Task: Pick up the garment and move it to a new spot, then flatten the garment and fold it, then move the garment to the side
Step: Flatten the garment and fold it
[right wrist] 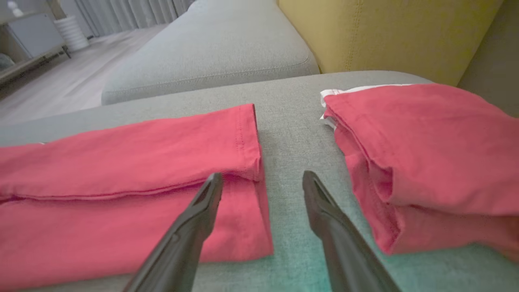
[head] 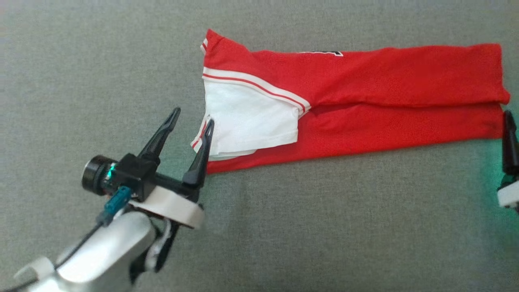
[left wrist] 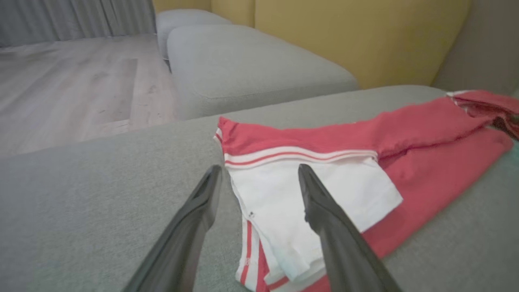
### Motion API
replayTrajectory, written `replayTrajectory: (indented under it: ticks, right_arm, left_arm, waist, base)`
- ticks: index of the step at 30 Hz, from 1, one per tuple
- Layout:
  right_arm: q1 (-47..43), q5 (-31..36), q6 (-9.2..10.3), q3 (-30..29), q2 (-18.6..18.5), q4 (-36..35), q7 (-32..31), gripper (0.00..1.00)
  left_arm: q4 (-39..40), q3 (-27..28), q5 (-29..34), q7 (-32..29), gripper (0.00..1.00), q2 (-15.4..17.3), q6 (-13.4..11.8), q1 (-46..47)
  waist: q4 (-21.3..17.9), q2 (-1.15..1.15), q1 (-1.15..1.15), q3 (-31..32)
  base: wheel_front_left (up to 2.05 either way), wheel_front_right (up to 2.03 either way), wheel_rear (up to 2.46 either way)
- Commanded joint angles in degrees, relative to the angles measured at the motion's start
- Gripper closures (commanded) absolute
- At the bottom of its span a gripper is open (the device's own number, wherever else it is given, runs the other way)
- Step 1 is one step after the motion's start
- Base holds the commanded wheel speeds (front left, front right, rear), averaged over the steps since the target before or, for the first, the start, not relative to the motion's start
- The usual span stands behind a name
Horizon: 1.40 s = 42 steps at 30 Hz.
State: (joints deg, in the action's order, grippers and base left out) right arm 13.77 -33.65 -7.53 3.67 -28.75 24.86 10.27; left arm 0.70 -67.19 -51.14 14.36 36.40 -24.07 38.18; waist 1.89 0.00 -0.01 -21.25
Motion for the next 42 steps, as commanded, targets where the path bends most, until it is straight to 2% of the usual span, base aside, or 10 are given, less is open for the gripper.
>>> replayTrajectory:
  ticks: [1, 8, 19, 21, 22, 23, 24, 25, 37, 42]
  right_arm:
    - [-1.72, 0.6, 0.04, -1.14, 0.03, -2.89, 0.61, 0.0]
    - [-0.71, 3.62, 0.04, -8.8, 5.96, -3.34, -3.32, 0.0]
    - [5.21, 9.86, 0.04, -17.6, 8.57, 9.32, -12.63, 0.0]
    - [5.28, 9.32, 0.04, -17.46, 8.99, 9.98, -13.86, 0.05]
    - [5.28, 8.58, 0.04, -17.3, 9.42, 10.35, -14.96, 0.18]
    - [5.24, 7.89, 0.04, -17.19, 9.74, 10.39, -15.72, 0.51]
    - [5.15, 7.43, 0.04, -17.06, 9.85, 10.22, -16.06, 0.63]
    - [5.03, 7.01, 0.04, -16.87, 9.84, 9.99, -16.15, 1.0]
    - [6.54, 6.49, 0.04, -17.24, 2.7, 4.87, -13.7, 1.0]
    - [7.45, 6.24, 0.04, -16.99, 1.93, -2.28, -15.53, 1.0]
  left_arm:
    - [1.88, 6.61, 2.24, 0.58, 0.0, -1.08, -1.54, -1.62]
    - [3.55, 25.4, 15.17, 0.62, 0.0, -12.36, -2.28, -15.31]
    - [3.77, 36.96, 30.7, 0.63, 0.0, -24.88, 6.84, -26.82]
    - [3.55, 37.73, 31.36, 0.63, 0.0, -25.66, 7.66, -27.28]
    - [3.31, 38.5, 31.99, 0.63, 0.0, -26.34, 8.45, -27.67]
    - [3.08, 39.29, 32.59, 0.63, 0.0, -26.97, 9.16, -28.03]
    - [2.92, 40.13, 33.22, 0.63, 0.0, -27.54, 9.75, -28.37]
    - [2.81, 40.95, 33.88, 0.63, 0.0, -28.03, 10.3, -28.68]
    - [2.27, 48.26, 39.72, 0.63, 0.0, -30.89, 15.98, -30.99]
    - [1.6, 49.59, 40.95, 0.63, 0.0, -31.38, 17.48, -31.33]
  waist:
    - [0.51, 0.0, 0.01, 1.1]
    - [3.24, 0.0, 0.01, 2.28]
    - [7.94, 0.0, 0.01, 2.54]
    - [8.11, 0.0, 0.01, 2.6]
    - [8.22, 0.0, 0.01, 2.67]
    - [8.26, 0.0, 0.01, 2.75]
    - [8.21, 0.0, 0.01, 2.82]
    - [8.1, 0.0, 0.01, 2.86]
    - [3.02, 0.0, 0.01, 3.71]
    - [2.08, 0.0, 0.01, 4.23]
  base:
    - [0.0, 0.0, 0.0]
    - [0.0, 0.0, 0.0]
    - [0.0, 0.0, 0.0]
    - [0.0, 0.0, 0.0]
    - [0.0, 0.0, 0.0]
    - [0.0, 0.0, 0.0]
    - [0.0, 0.0, 0.0]
    - [0.0, 0.0, 0.0]
    - [0.0, 0.0, 0.0]
    - [0.0, 0.0, 0.0]
